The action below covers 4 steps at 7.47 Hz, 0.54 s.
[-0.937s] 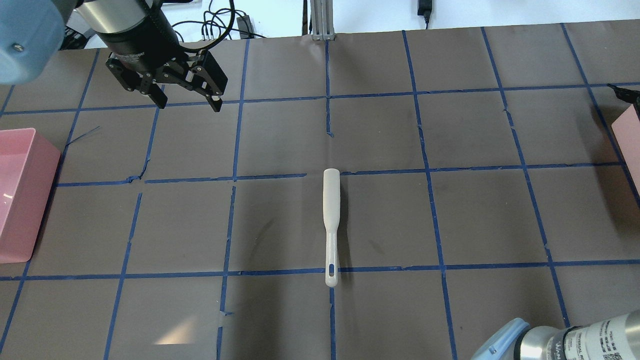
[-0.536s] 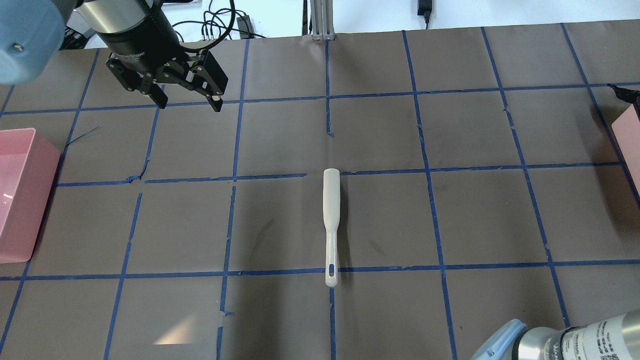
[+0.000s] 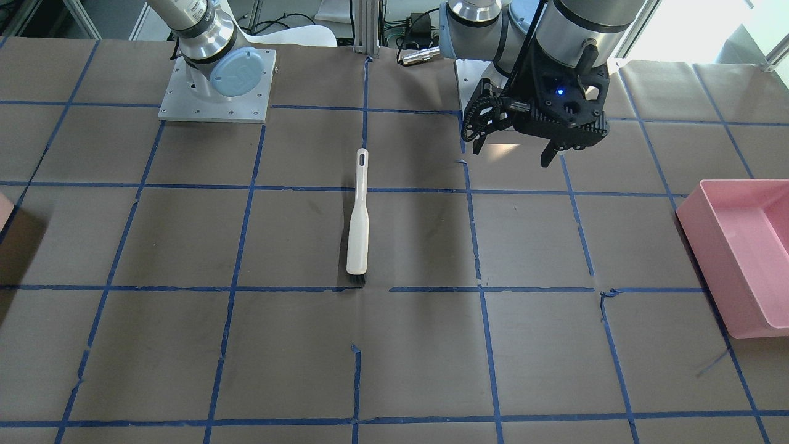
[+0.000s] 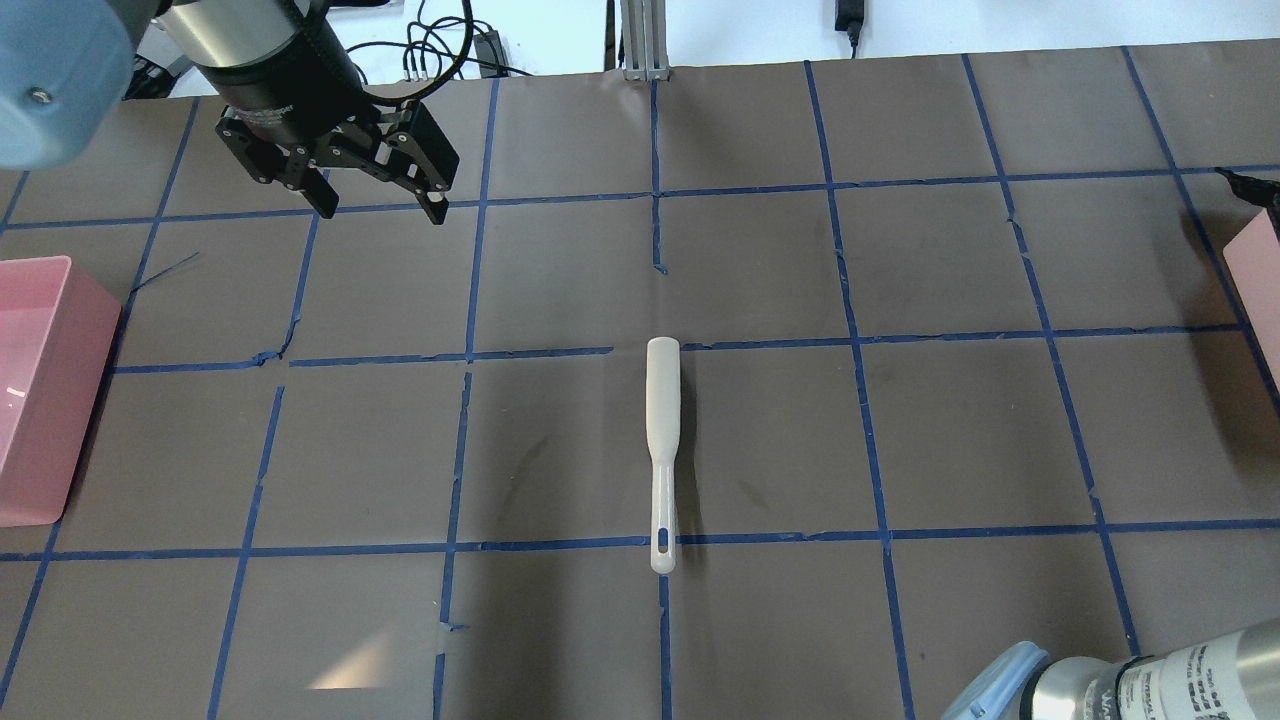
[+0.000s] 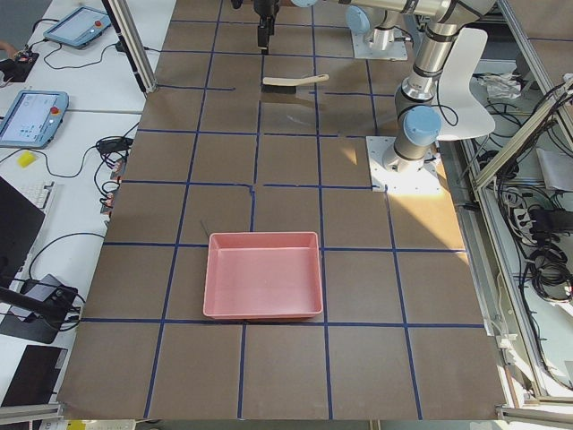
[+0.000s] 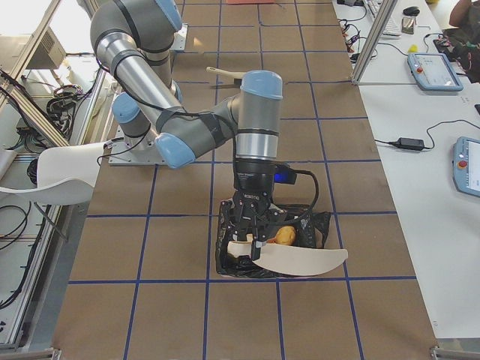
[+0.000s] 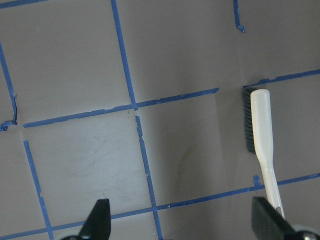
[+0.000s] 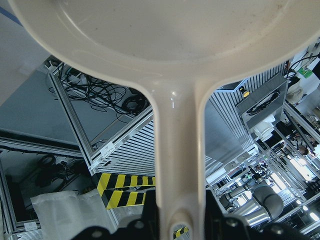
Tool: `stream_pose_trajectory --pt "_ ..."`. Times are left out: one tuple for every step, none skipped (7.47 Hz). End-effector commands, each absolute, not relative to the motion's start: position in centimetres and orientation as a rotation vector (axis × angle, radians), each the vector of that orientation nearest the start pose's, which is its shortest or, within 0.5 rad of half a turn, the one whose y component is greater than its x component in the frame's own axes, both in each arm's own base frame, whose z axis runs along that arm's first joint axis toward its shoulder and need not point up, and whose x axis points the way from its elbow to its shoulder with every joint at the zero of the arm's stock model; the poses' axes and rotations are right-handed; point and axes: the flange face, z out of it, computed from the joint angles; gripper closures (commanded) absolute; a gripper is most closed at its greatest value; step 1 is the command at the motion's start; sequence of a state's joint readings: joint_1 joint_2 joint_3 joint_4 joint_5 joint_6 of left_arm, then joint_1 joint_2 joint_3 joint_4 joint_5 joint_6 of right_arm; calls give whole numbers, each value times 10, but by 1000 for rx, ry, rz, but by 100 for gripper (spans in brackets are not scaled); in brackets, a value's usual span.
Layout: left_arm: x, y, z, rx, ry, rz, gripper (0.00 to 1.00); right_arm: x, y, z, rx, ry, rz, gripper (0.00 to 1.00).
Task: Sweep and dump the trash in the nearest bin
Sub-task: 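Hold the dustpan tipped over the trash bag with the right gripper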
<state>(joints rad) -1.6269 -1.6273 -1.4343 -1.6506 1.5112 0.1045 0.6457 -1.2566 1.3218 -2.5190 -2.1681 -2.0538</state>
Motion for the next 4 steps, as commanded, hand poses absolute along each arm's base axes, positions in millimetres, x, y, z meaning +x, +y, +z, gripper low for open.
stream_pose_trajectory --pt "-168 -506 520 255 3191 -9 0 -470 -452 572 892 -1943 -581 92" --pt "-171 -504 524 260 3191 -19 0 -468 -454 573 951 -1900 -609 92" --pt "-171 -504 522 260 3192 -12 0 -466 -458 560 1081 -1870 -616 92" --pt "-171 -503 521 260 3191 -9 0 -462 -461 559 1228 -1787 -635 92"
